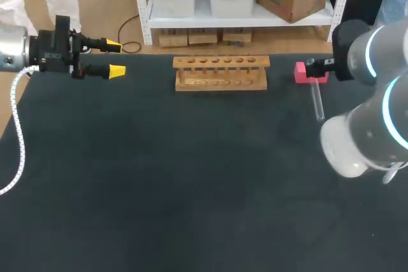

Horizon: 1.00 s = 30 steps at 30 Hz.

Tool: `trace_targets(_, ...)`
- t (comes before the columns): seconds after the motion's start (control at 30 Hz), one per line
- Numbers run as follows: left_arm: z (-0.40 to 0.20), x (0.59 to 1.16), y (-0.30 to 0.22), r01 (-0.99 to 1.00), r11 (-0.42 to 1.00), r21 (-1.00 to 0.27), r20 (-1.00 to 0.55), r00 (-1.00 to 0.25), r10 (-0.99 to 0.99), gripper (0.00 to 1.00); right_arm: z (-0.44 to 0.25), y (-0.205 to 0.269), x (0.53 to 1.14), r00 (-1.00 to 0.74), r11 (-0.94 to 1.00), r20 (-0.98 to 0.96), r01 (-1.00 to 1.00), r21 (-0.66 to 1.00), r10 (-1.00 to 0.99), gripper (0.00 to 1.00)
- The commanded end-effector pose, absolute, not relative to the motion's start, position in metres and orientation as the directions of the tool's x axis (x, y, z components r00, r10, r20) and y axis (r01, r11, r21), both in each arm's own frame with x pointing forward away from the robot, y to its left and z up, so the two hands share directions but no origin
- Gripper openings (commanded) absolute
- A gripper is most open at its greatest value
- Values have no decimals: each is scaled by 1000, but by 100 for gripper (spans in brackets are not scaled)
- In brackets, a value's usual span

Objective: Grasp the test tube, adjust it, and insert it.

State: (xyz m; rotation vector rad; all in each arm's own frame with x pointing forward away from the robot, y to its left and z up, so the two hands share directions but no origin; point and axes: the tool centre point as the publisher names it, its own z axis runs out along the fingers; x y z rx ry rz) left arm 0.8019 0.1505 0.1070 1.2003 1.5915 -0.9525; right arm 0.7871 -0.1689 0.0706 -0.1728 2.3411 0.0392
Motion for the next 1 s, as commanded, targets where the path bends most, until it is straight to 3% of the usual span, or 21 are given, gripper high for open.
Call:
trace_targets(0.03, 106, 802, 151, 971, 232, -56, -954, -121, 276, 100, 58, -167, 784, -675, 987, -730, 16, -163, -109, 100)
trace_targets(1.0, 106, 802, 151, 971, 232, -56, -954, -121, 276, 100, -1, -167, 804, -699, 987, -704, -161, -17, -126, 100)
